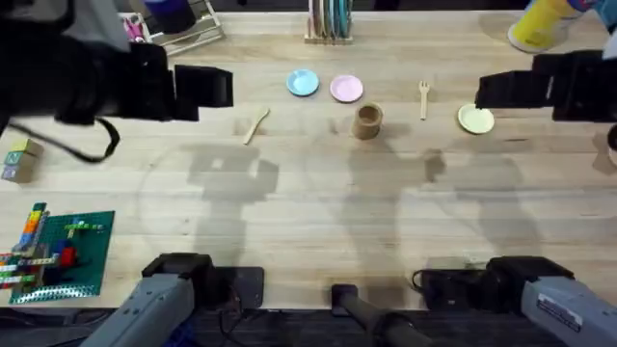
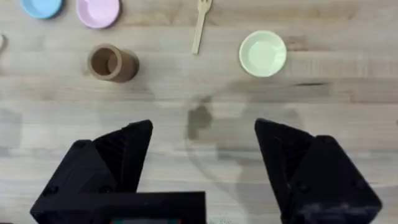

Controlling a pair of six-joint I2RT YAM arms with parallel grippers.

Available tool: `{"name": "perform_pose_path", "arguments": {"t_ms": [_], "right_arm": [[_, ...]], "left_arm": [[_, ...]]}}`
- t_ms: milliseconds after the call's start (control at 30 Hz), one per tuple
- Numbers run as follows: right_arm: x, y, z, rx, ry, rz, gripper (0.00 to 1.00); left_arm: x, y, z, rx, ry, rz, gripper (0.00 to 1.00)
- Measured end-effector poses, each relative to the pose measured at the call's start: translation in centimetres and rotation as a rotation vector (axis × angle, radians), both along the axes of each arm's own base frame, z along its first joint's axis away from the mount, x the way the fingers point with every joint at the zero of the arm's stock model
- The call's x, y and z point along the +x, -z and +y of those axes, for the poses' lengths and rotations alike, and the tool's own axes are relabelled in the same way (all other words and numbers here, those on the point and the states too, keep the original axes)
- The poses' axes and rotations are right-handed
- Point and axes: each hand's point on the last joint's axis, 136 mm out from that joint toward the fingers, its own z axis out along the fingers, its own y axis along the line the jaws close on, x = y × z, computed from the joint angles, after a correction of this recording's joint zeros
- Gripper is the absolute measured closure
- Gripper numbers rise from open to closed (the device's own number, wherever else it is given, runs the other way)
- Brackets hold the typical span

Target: Pick up a utensil and set it on the pink plate, then put the other utensil in the container.

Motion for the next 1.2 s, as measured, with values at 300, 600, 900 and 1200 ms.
{"name": "perform_pose_path", "arguments": {"t_ms": [300, 600, 900, 1200], "right_arm": [[1.5, 2.2, 0.5, 0.007, -0.041, 0.126, 0.003], [1.6, 2.4, 0.9, 0.027, -0.061, 0.135, 0.003], [1.6, 2.4, 1.0, 0.03, -0.062, 0.134, 0.003], [1.7, 2.3, 1.0, 0.03, -0.062, 0.132, 0.003]], "left_arm": [[2.0, 2.7, -0.7, 0.012, 0.092, 0.157, 0.007], [3.0, 4.1, -1.4, -0.007, 0.136, 0.205, 0.007], [5.7, 6.0, -1.7, 0.023, 0.218, 0.222, 0.008], [8.8, 11.9, -1.9, 0.064, 0.238, 0.361, 0.006]]}}
